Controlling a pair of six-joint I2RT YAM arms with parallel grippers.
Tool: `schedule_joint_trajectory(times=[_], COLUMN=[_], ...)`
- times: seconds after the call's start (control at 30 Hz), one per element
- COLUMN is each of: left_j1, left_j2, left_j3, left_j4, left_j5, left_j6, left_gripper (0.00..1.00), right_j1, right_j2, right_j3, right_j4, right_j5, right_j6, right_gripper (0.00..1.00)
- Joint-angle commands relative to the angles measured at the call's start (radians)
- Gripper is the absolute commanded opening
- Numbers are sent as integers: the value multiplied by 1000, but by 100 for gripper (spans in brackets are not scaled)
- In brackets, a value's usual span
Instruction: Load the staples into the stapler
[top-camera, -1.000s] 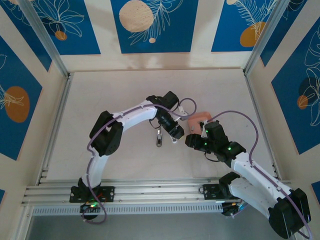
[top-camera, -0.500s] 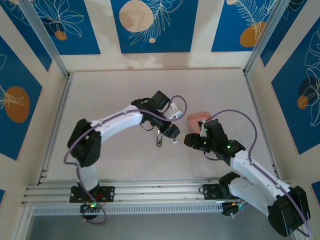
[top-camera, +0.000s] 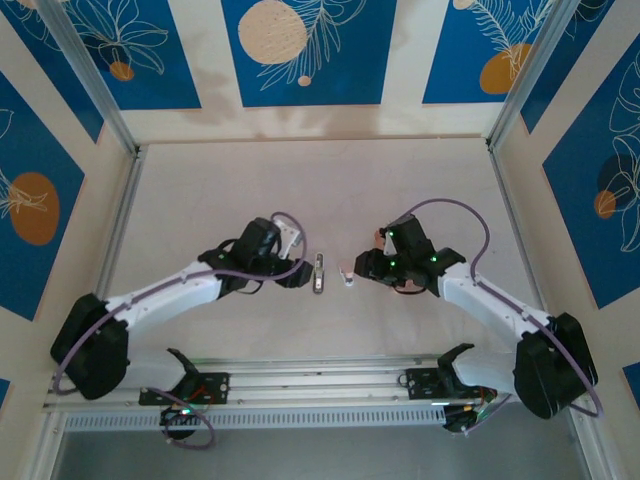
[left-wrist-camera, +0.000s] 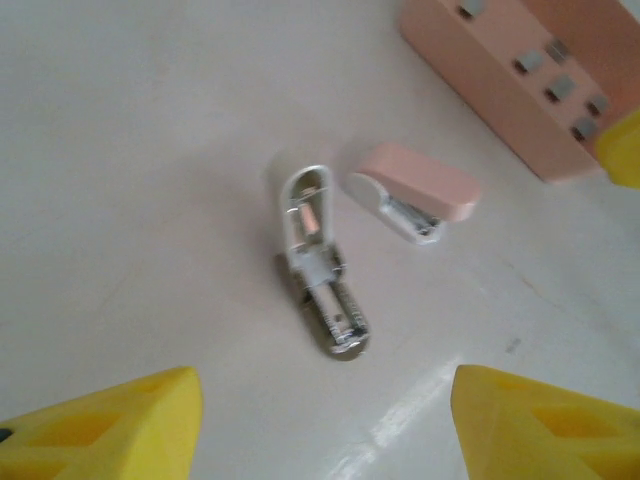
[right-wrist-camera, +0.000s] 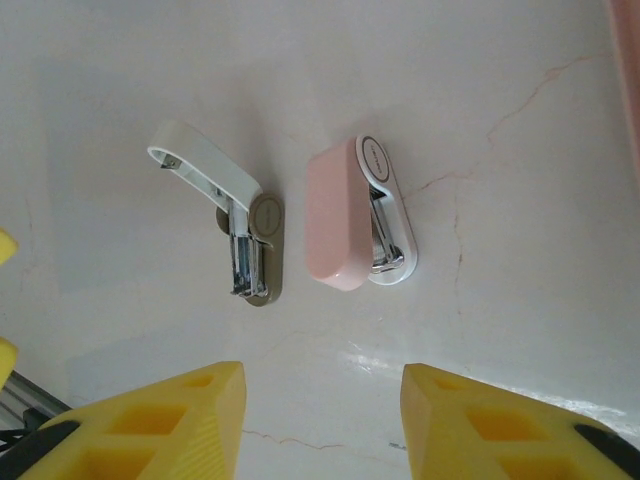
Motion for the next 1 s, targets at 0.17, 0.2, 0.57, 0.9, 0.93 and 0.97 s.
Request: schedule_joint_trajectory(times=[0.17, 0.2, 0.57, 0.9, 0.93, 0.97], left_j1=[19, 19, 21, 27, 28, 28], left_j2=[-153, -159, -165, -161, -158, -149], left_j3=[-185, -194, -234, -236, -234, -231], left_j4=[135, 136, 170, 175, 176, 174], left_j5=[-154, -155, -151, -150, -145, -140], left_j6=[-148, -151, -164, -144, -142, -141], left_gripper=[68, 68, 69, 69, 69, 69], right_j1=[6, 8, 19, 37, 39, 40], right_j2=[136, 152, 291, 421, 433, 444], right_j3=[128, 141, 223, 263, 259, 251], right_j4=[-110, -117, -148, -177, -176, -177], right_j5=[14, 14, 9, 35, 37, 42], right_j6=[34, 32, 21, 10, 12, 14], right_gripper=[45, 45, 37, 24, 23, 22])
